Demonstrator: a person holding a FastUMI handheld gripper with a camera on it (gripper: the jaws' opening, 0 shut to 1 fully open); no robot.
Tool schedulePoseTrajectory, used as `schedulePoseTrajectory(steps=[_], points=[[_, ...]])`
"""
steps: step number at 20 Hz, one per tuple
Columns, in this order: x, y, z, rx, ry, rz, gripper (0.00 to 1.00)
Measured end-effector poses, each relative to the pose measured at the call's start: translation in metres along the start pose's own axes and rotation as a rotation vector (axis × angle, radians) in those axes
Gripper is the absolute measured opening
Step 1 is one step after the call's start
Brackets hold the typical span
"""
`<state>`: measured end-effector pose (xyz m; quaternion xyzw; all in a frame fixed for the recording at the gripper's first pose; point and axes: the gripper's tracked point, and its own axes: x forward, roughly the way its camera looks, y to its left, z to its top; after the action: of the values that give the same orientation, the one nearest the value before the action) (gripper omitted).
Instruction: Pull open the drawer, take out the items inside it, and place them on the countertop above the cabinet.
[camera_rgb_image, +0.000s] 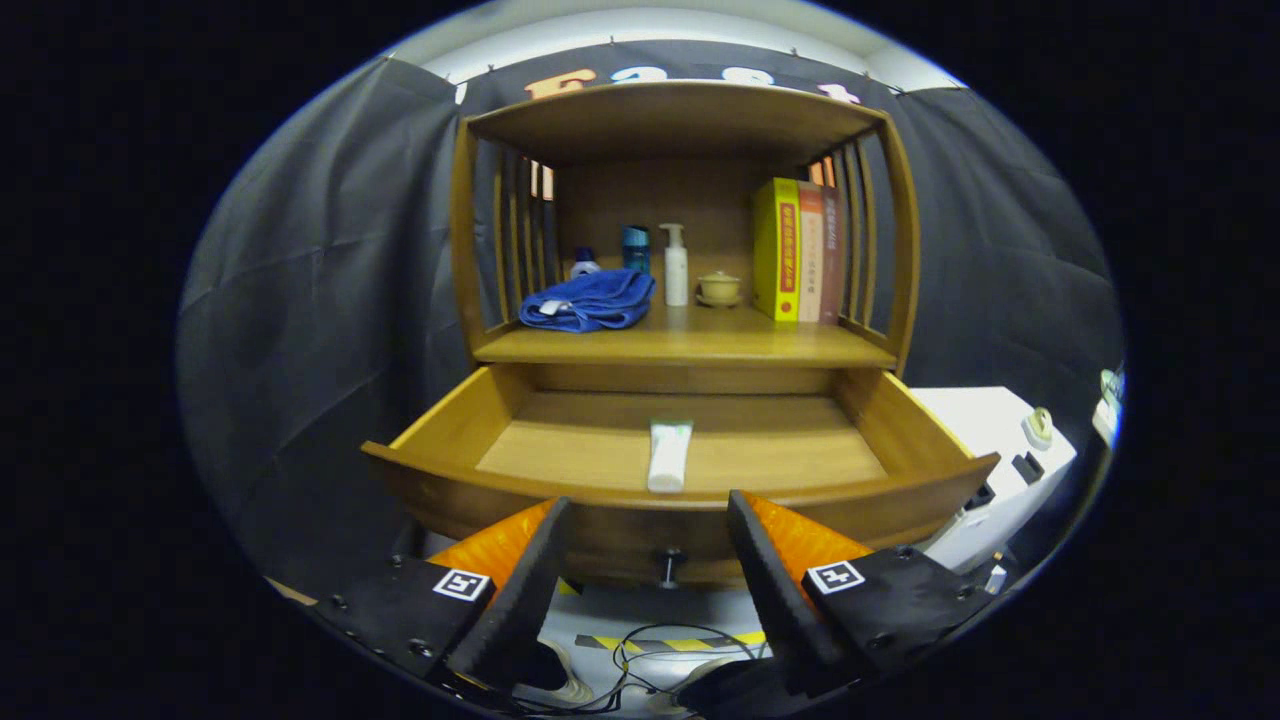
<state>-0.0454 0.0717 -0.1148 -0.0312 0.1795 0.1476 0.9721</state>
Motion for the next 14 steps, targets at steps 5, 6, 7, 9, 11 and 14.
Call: schedulePoseTrajectory(steps=[5,6,7,9,11,14], points=[[0.037,-0.001,0.057,-0.086,0.029,0.027,0.99],[0.050,-0.004,0.065,-0.103,0.049,0.028,0.99],[0.065,-0.007,0.073,-0.120,0.074,0.033,0.99],[0.094,-0.009,0.080,-0.140,0.145,0.043,1.00],[0.122,-0.011,0.078,-0.112,0.250,0.057,1.00],[0.164,-0.023,0.066,-0.133,0.398,0.041,1.00]])
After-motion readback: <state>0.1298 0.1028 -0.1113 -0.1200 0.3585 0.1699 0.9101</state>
